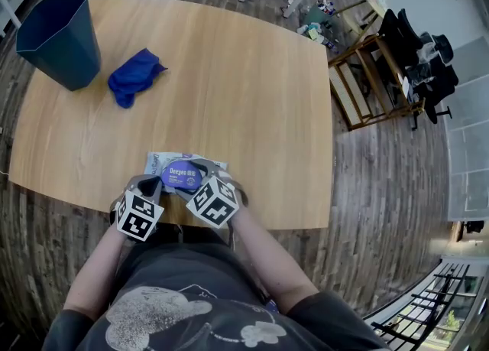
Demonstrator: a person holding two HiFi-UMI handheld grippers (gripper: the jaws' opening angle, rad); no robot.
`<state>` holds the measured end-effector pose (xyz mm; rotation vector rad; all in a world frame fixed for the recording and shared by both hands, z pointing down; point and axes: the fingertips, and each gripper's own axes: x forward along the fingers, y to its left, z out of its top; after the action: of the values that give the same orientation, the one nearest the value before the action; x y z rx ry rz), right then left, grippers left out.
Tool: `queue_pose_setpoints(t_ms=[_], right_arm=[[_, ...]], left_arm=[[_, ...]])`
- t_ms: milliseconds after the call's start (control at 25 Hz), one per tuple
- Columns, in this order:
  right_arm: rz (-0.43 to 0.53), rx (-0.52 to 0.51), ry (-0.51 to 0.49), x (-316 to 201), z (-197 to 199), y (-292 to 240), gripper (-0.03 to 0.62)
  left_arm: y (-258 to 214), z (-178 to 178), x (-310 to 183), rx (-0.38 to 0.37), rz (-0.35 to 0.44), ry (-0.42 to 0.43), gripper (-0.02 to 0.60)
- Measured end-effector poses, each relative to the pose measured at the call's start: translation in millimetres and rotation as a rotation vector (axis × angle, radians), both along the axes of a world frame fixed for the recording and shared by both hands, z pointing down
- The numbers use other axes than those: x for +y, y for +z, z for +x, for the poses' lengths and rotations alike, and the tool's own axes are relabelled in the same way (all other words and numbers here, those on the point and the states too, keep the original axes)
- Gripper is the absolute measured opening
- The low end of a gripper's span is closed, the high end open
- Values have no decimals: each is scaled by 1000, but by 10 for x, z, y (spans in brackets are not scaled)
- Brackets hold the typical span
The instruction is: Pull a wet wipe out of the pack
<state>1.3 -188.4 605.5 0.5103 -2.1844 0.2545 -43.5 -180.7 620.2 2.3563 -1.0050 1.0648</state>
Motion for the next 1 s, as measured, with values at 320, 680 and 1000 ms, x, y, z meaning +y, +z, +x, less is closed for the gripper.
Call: queue_pose_setpoints(t_ms=[320,680,1000], right_arm=[[-100,-34,2,-21,11,-36,321],[-144,-55,9,-28,18,-55,319],[-195,-91,26,-40,24,-80,319]], left_arm=[[5,4,-4,10,1,-5,15],[1,27,10,-38,32,46,15],[7,30,16,-46,38,60,15]])
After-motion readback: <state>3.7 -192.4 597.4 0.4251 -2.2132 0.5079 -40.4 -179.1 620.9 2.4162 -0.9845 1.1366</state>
